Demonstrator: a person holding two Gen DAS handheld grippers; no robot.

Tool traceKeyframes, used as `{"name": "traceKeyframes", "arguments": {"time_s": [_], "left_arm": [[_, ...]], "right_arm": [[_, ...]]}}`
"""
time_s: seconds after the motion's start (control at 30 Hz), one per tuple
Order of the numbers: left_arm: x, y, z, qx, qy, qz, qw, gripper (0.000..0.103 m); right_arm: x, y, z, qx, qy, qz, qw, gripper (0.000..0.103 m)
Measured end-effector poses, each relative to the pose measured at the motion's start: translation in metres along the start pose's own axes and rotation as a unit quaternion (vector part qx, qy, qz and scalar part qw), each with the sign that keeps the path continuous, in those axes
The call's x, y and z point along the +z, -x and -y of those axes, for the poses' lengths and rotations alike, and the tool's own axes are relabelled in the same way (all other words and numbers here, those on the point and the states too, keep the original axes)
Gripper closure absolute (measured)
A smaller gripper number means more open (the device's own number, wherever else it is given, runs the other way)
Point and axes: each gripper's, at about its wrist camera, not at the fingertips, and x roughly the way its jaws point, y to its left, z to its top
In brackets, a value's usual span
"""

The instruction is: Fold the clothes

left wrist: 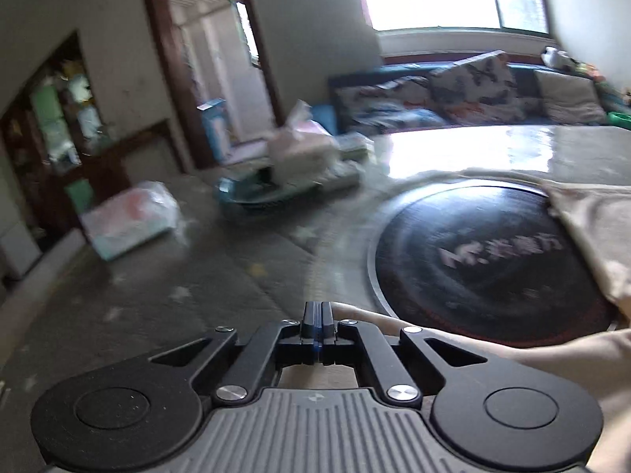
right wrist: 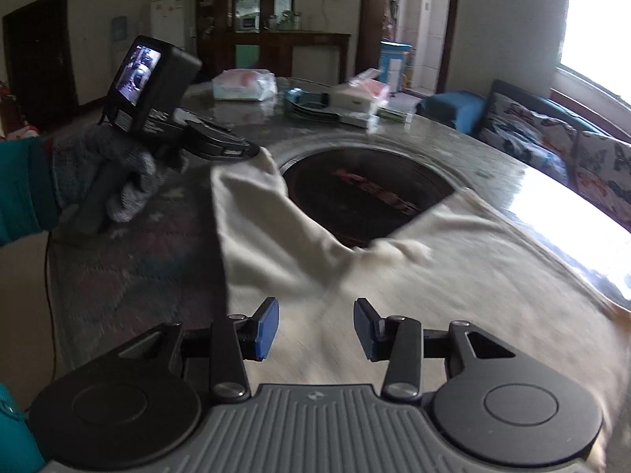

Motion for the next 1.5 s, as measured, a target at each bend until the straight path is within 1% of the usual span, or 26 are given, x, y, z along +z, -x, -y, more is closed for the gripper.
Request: {"name": "traceKeyframes", "arguments": {"time_s": [0.07,0.13,0.17,0.2,0.27,0.3,0.4,0.53,0.57,0.6,0.67,0.7,0.73,0.77,0.8,0.9,0.97,1.03,1.1,1.13,1.2,1.23,1.3,1.37,1.4,1.5], "left_arm": [[-0.001,-0.004,-0.005,0.006,0.01,-0.009,0.9999,0.103],[-0.004,-0.006,-0.01,0.003,0.015,-0.013,0.9998,0.103],[-0.003,-0.005,-0.013,-0.006,0.021,-0.013,0.9997,0.103],[-0.002,-0.003,-0.017,-0.019,0.03,-0.012,0.9993,0.099],[0.0,0.002,-0.023,-0.041,0.043,-0.007,0.9982,0.097],[0.001,0.004,-0.024,-0.048,0.043,-0.001,0.9979,0.09],[0.003,0.005,-0.019,-0.075,0.027,0.003,0.9968,0.079],[0.002,-0.004,-0.006,-0.079,-0.001,-0.014,0.9968,0.079],[0.001,-0.005,-0.004,-0.079,-0.006,-0.013,0.9968,0.08],[-0.001,-0.006,-0.001,-0.078,-0.01,-0.012,0.9968,0.086],[-0.003,-0.005,0.002,-0.067,-0.022,-0.004,0.9975,0.099],[-0.003,-0.004,0.004,-0.058,-0.027,0.0,0.998,0.1],[-0.003,-0.002,0.004,-0.042,-0.03,0.008,0.9986,0.101],[-0.003,0.002,0.004,-0.027,-0.031,0.022,0.9989,0.101],[-0.003,0.006,0.003,-0.019,-0.028,0.033,0.9989,0.101],[-0.001,0.007,0.0,-0.002,-0.021,0.036,0.9991,0.101],[-0.002,0.002,-0.002,0.004,-0.02,0.026,0.9995,0.101],[-0.003,-0.003,-0.003,0.002,-0.016,0.012,0.9998,0.1],[-0.004,-0.004,-0.003,0.0,-0.017,0.005,0.9998,0.1],[-0.005,-0.004,-0.003,0.001,-0.02,0.004,0.9998,0.097],[-0.004,-0.003,-0.004,0.0,-0.022,0.002,0.9998,0.096],[-0.004,-0.003,-0.004,-0.002,-0.022,0.001,0.9998,0.095],[-0.002,0.0,-0.005,0.003,-0.018,0.002,0.9998,0.092],[0.0,0.004,-0.007,0.005,-0.015,0.005,0.9999,0.092],[0.001,0.008,-0.007,0.002,-0.013,0.006,0.9999,0.089],[0.004,0.02,-0.006,-0.005,-0.009,0.011,0.9999,0.087]], "right_arm": [[0.001,-0.01,-0.005,0.014,0.0,-0.006,1.0,0.061],[-0.001,-0.019,-0.011,0.022,0.002,-0.015,1.0,0.061],[-0.003,-0.021,-0.014,0.026,0.006,-0.018,0.999,0.06],[-0.004,-0.021,-0.018,0.026,0.013,-0.016,0.999,0.057],[-0.005,-0.02,-0.023,0.034,0.023,-0.018,0.999,0.055],[-0.005,-0.02,-0.025,0.036,0.025,-0.018,0.999,0.055],[-0.006,-0.02,-0.03,0.039,0.034,-0.019,0.998,0.056],[-0.006,-0.023,-0.035,0.038,0.038,-0.021,0.998,0.06],[-0.006,-0.023,-0.035,0.035,0.037,-0.021,0.998,0.063],[-0.006,-0.023,-0.035,0.032,0.034,-0.021,0.999,0.066],[-0.005,-0.023,-0.034,0.025,0.028,-0.02,0.999,0.077],[-0.005,-0.023,-0.034,0.021,0.026,-0.019,0.999,0.08],[-0.005,-0.023,-0.033,0.019,0.025,-0.019,0.999,0.089],[-0.005,-0.022,-0.033,0.021,0.026,-0.019,0.999,0.095],[-0.006,-0.021,-0.033,0.022,0.027,-0.019,0.999,0.096],[-0.008,-0.02,-0.035,0.026,0.044,-0.019,0.999,0.096],[-0.007,-0.02,-0.034,0.031,0.045,-0.022,0.998,0.094],[-0.004,-0.017,-0.03,0.043,0.031,-0.019,0.998,0.089],[-0.002,-0.014,-0.025,0.049,0.014,-0.011,0.999,0.088],[0.0,-0.011,-0.021,0.048,0.004,-0.005,0.999,0.086],[0.002,-0.007,-0.013,0.035,-0.018,0.006,0.999,0.079],[0.002,-0.007,-0.01,0.025,-0.026,0.008,0.999,0.073],[0.002,-0.008,-0.004,0.012,-0.038,0.005,0.999,0.071],[-0.002,-0.013,-0.007,0.02,-0.033,-0.013,0.999,0.071],[-0.004,-0.015,-0.009,0.024,-0.03,-0.021,0.999,0.071],[-0.01,-0.008,-0.024,0.029,0.01,-0.015,0.999,0.071]]}}
